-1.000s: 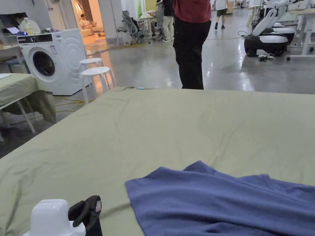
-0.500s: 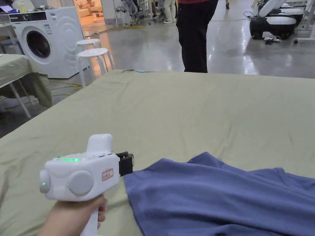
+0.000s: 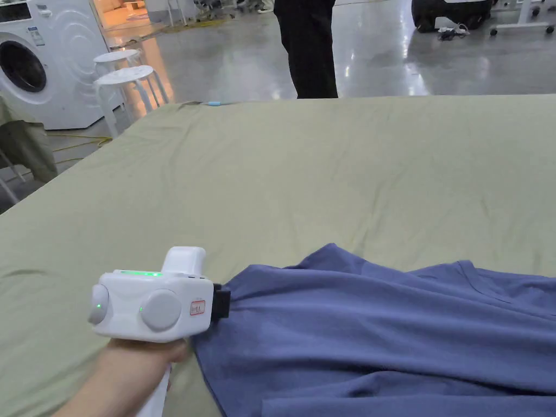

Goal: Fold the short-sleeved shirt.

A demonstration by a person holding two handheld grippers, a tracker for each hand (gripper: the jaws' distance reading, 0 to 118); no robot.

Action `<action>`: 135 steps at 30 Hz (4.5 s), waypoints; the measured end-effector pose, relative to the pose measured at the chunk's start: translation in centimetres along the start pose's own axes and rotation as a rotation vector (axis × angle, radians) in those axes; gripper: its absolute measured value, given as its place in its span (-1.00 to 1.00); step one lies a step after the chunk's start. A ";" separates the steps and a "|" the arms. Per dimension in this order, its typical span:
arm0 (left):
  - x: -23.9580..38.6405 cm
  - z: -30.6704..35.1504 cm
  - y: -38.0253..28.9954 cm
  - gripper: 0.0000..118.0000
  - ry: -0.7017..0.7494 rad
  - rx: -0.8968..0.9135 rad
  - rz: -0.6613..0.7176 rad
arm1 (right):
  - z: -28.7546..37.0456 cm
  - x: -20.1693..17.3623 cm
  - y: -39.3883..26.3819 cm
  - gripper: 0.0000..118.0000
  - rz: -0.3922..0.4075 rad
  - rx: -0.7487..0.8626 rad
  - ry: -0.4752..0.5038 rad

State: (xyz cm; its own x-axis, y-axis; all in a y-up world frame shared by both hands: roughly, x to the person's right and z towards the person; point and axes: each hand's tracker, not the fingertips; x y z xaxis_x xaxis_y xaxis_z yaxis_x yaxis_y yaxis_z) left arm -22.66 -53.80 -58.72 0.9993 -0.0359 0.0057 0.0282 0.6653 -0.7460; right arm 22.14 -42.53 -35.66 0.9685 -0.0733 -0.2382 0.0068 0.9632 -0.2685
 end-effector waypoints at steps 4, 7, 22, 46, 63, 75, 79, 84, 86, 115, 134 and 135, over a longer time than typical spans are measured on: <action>0.6 2.4 -0.4 -0.95 -0.048 0.012 -0.059 | 0.3 1.3 0.4 -0.90 -0.016 -0.010 -0.001; 1.5 5.6 -0.6 -0.95 -0.174 0.067 -0.032 | 1.0 3.8 1.1 -0.90 -0.019 -0.034 -0.057; 0.8 14.2 1.4 -0.95 -0.218 0.285 0.051 | -6.2 27.5 -5.3 0.49 -0.125 -0.516 -0.443; 0.5 18.0 2.6 -0.95 -0.213 0.327 -0.009 | -6.1 23.1 -2.7 -0.81 0.055 -0.408 -0.281; -3.5 35.0 8.9 -0.95 -0.181 0.650 0.090 | 13.5 19.5 17.7 -0.82 -0.072 0.114 -0.332; -5.4 36.2 14.5 -0.95 -0.145 0.683 0.214 | 12.7 19.1 27.3 -0.82 -0.051 0.224 -0.421; -4.3 34.8 17.7 -0.95 -0.099 0.722 0.176 | 8.9 19.3 29.9 -0.82 -0.051 0.247 -0.424; -2.4 31.8 23.0 -0.95 -0.020 0.721 0.190 | 3.0 19.8 33.7 -0.82 -0.039 0.284 -0.456; -1.5 30.4 25.0 -0.95 0.035 0.747 0.167 | 0.5 20.0 35.4 -0.82 -0.042 0.310 -0.474; 6.6 5.4 30.0 -0.95 0.109 0.619 0.043 | -22.4 27.6 24.8 -0.82 -0.052 0.253 -0.558; 3.1 15.2 15.3 -0.95 0.000 0.575 0.120 | -4.9 22.8 17.7 -0.82 -0.102 0.226 -0.499; 2.7 16.0 14.2 -0.95 -0.026 0.579 0.151 | -3.7 22.4 17.3 -0.82 -0.099 0.226 -0.494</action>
State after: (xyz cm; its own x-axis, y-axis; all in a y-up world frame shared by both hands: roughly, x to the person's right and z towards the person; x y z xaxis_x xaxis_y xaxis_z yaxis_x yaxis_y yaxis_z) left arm -19.20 -32.49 -58.61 0.9933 0.1041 -0.0504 -0.1136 0.9600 -0.2558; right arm 43.04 -28.46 -49.09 0.9619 -0.0889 0.2586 0.1046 0.9934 -0.0475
